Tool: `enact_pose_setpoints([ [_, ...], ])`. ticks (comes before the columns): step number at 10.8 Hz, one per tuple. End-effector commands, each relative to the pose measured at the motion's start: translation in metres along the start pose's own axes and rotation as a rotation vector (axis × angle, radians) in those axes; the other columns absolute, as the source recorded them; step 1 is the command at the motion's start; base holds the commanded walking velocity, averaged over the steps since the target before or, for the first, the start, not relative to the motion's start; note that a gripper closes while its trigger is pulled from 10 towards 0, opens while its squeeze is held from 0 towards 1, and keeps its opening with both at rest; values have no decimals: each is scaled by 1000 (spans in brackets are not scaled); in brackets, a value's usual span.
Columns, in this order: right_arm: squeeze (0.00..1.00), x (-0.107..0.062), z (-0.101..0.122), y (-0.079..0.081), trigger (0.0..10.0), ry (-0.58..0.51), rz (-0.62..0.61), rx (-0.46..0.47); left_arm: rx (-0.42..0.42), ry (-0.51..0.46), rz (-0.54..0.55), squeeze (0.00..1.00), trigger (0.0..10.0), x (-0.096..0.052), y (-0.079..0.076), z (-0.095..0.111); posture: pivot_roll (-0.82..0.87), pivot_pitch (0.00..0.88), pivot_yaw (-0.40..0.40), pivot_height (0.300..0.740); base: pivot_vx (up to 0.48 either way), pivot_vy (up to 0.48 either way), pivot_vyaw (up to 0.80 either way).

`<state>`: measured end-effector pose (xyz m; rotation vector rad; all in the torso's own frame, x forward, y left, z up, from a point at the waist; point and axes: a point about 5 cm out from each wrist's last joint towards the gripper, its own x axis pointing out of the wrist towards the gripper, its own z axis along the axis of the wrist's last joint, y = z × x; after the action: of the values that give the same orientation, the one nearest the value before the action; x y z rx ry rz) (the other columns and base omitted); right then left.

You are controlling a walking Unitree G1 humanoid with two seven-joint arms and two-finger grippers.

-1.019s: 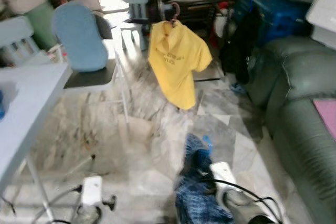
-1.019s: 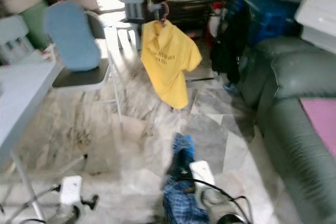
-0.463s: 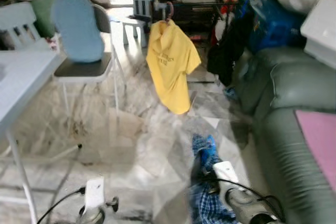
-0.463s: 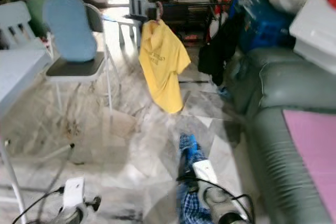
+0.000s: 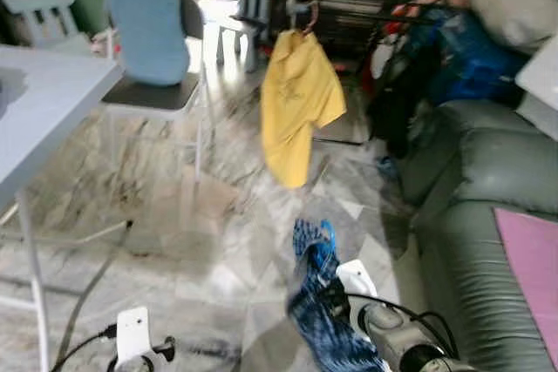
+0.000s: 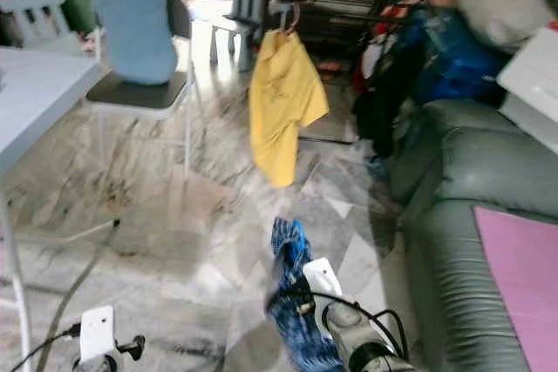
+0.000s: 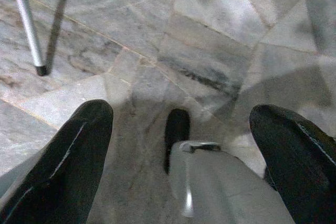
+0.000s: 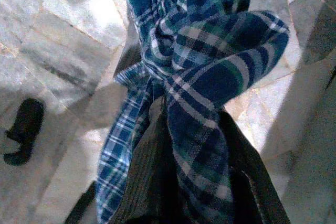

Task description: Hang hanger

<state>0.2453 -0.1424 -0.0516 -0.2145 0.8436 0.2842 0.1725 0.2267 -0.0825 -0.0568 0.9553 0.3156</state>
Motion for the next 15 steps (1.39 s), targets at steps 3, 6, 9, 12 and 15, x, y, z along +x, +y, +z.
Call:
enact_pose_setpoints([
  [3, 0, -7, -18, -26, 10000, -6, -158, 175, 59, -45, -34, 0, 10000, 2, -11, 17, -82, 0, -12, 740, 0, 0, 0],
  [6, 0, -17, -48, -44, 10000, 77, -233, 261, 124, 10, -134, 0, 10000, 1, -28, 12, -154, 0, 46, 740, 0, 0, 0],
  [9, 0, -21, -63, -42, 10000, 125, -247, 320, 128, 51, -131, 0, 10000, 0, -24, 1, -185, 0, 62, 740, 0, 0, 0],
  [12, 0, -30, -87, -46, 10000, 192, -279, 320, 135, 100, -103, 0, 10000, -2, -14, -16, -184, 0, 56, 740, 0, 0, 0],
  [15, 0, -29, -88, -42, 10000, 198, -276, 318, 144, 90, -107, 0, 10000, -1, -16, -10, -183, 0, 58, 740, 0, 0, 0],
])
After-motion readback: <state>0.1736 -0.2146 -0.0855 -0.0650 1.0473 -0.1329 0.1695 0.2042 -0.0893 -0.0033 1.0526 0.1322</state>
